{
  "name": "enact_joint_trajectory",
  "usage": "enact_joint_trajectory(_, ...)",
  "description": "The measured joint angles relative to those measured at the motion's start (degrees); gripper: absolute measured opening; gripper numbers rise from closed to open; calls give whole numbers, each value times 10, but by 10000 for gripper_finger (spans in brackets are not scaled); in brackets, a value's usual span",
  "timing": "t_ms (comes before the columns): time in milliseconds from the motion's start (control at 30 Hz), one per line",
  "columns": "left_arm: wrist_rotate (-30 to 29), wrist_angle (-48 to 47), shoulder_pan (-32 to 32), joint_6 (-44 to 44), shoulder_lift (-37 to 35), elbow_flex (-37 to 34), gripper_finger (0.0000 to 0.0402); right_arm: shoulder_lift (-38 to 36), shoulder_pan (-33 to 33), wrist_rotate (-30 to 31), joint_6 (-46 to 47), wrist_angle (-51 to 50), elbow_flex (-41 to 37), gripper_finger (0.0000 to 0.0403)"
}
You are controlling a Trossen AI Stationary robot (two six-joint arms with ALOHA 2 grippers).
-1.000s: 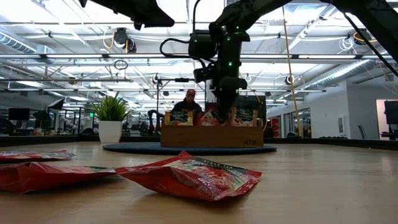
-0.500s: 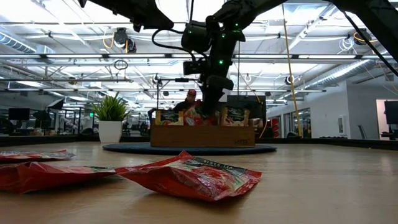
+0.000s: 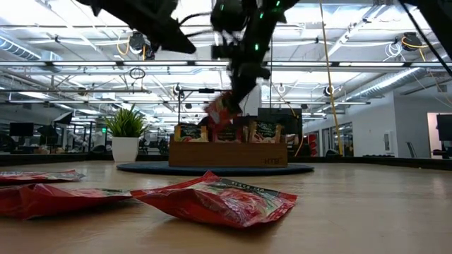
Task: Pick & Place Tea
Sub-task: Put the red tea bag into the middle section of the wooden organizer
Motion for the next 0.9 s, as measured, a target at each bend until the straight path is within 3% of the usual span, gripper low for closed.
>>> enact_joint_trajectory(200, 5, 27, -2, -6, 70, 1, 49, -53, 24, 0, 11, 25, 0, 0)
enact_joint_trajectory(433, 5, 59, -1, 2, 111, 0, 100, -80, 38, -1, 10, 41, 1, 0)
enact_joint_trajectory(800, 5, 42, -3, 21, 79, 1, 129, -86, 35, 2, 16, -4, 1, 0)
enact_joint_trajectory(900, 33, 30, -7, 19, 73, 1, 129, -86, 32, 3, 18, -3, 1, 0)
